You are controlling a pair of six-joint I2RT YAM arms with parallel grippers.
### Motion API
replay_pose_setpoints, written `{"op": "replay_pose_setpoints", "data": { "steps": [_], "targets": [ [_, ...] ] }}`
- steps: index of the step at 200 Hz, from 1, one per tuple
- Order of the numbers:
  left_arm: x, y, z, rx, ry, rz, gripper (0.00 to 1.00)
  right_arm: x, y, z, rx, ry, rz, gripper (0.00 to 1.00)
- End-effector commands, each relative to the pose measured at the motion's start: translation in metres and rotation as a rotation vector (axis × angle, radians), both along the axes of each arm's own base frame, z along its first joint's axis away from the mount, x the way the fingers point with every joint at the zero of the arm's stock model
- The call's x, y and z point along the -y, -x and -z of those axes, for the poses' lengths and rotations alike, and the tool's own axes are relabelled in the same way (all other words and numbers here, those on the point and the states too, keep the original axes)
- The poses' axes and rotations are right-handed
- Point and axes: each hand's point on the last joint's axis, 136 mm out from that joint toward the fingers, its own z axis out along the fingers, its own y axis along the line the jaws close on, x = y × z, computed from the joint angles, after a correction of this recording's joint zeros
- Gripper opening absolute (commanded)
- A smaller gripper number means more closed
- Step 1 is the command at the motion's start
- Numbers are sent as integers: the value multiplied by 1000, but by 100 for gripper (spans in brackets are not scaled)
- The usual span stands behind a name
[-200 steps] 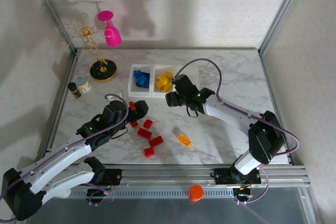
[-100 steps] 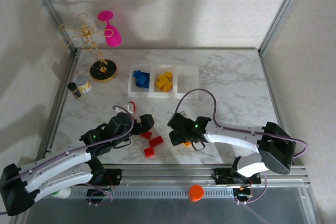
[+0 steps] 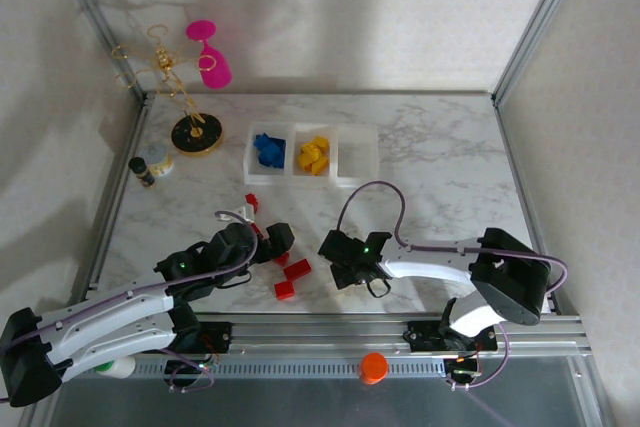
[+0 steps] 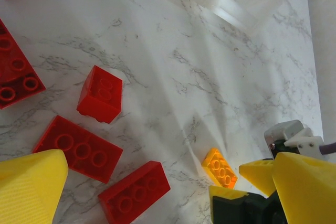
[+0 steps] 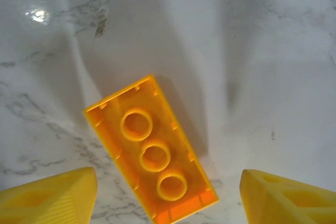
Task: Sort the legos into containers by color
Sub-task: Pick up the lego from the bottom-center of the table.
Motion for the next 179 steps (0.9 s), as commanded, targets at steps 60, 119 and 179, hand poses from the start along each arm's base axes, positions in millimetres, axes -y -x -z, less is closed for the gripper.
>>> {"op": "replay_pose_setpoints", "data": {
  "steps": [60, 119, 179],
  "targets": [
    [-8, -4, -12, 14, 27, -75, 100, -1, -10, 11, -47, 5, 4, 51],
    [-6, -5, -18, 21, 20, -69, 100, -4, -12, 5, -32, -20, 9, 36],
    [-6, -13, -30, 53, -16, -78, 100, -15, -28, -26, 50, -95, 48, 31]
  ]
}}
